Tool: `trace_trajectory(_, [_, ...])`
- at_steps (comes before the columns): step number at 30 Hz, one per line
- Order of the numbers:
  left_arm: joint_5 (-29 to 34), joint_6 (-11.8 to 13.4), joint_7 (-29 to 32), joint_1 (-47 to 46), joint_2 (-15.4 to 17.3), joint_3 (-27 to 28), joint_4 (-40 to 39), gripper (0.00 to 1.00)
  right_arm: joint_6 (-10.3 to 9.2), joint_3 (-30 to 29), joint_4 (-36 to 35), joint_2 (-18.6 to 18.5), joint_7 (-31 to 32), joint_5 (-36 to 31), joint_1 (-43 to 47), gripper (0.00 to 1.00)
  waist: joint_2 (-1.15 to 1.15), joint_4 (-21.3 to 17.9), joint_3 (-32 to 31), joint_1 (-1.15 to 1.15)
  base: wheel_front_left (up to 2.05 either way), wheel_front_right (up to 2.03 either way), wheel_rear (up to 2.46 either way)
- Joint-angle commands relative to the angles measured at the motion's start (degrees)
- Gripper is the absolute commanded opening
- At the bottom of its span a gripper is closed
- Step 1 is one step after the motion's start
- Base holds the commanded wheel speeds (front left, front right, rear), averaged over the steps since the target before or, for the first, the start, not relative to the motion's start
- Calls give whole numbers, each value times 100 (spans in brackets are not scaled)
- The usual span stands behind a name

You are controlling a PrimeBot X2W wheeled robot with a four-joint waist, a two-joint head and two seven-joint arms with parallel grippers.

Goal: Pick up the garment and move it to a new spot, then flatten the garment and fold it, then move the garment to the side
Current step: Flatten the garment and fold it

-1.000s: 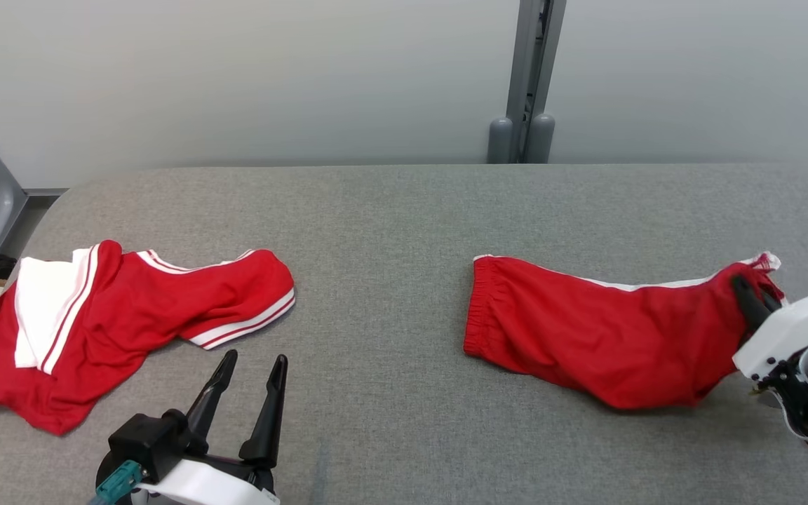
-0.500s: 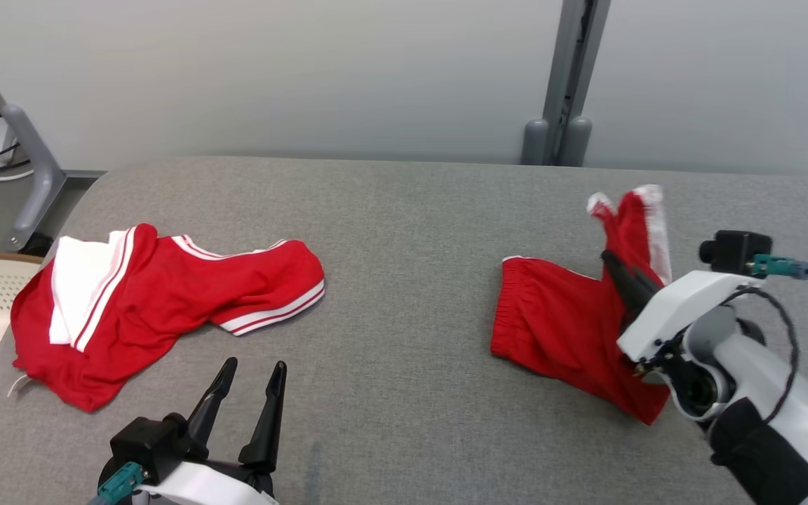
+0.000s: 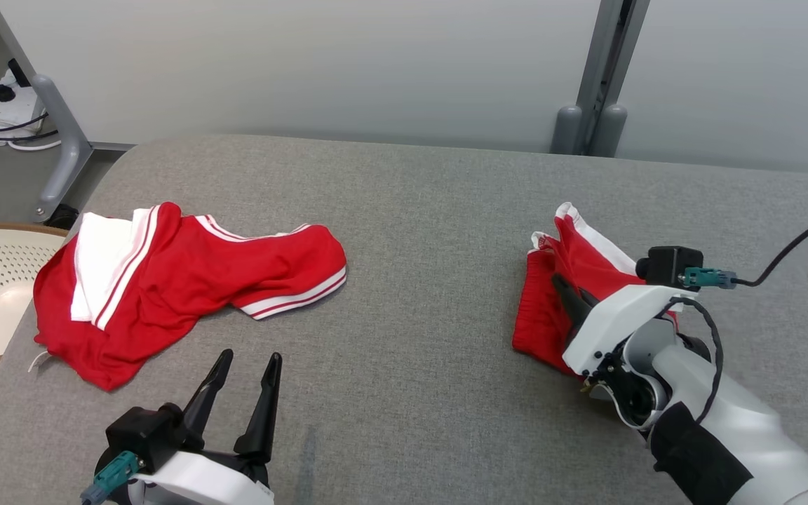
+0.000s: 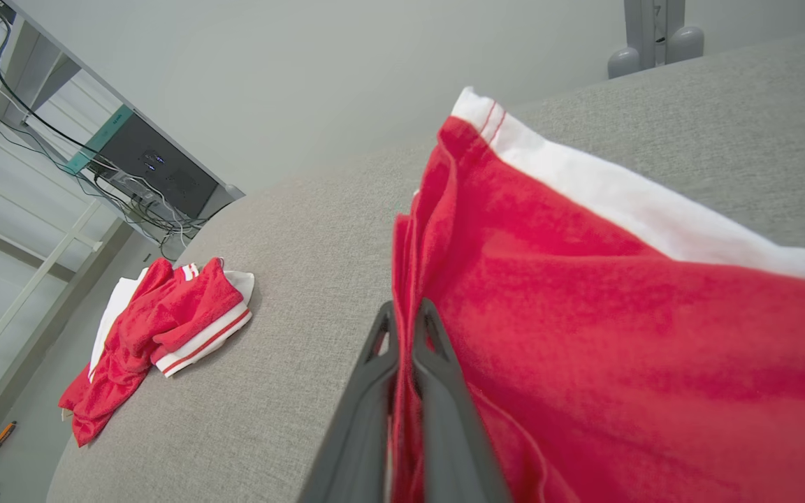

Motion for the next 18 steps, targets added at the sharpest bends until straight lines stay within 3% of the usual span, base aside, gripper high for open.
trace_trajectory(1, [16,-36,-1,-74,8,29,30,100,3,65,64,75,-47,-14,-95,6,0,-22,9,0,0,0,0])
trace_trajectory(2, [22,-41,-1,-83,1,33,38,100,3,83,84,97,-91,-19,-116,35,0,-36,8,0,0,0,0])
trace_trajectory(3, [29,-52,-1,-91,-7,29,52,100,3,98,100,115,-106,-3,-127,73,0,-49,4,0,0,0,0])
trace_trajectory(4, [34,-52,-1,-94,-14,28,63,100,3,103,105,135,-166,21,-146,100,0,-66,-6,0,0,0,0])
trace_trajectory(8, [53,-61,-1,-42,-46,44,98,100,3,146,-64,138,-287,118,-140,100,0,-154,-85,0,0,0,0])
trace_trajectory(18, [105,-1,-1,140,-76,155,27,100,3,110,-711,-425,-706,89,73,100,0,-400,-282,0,0,0,0])
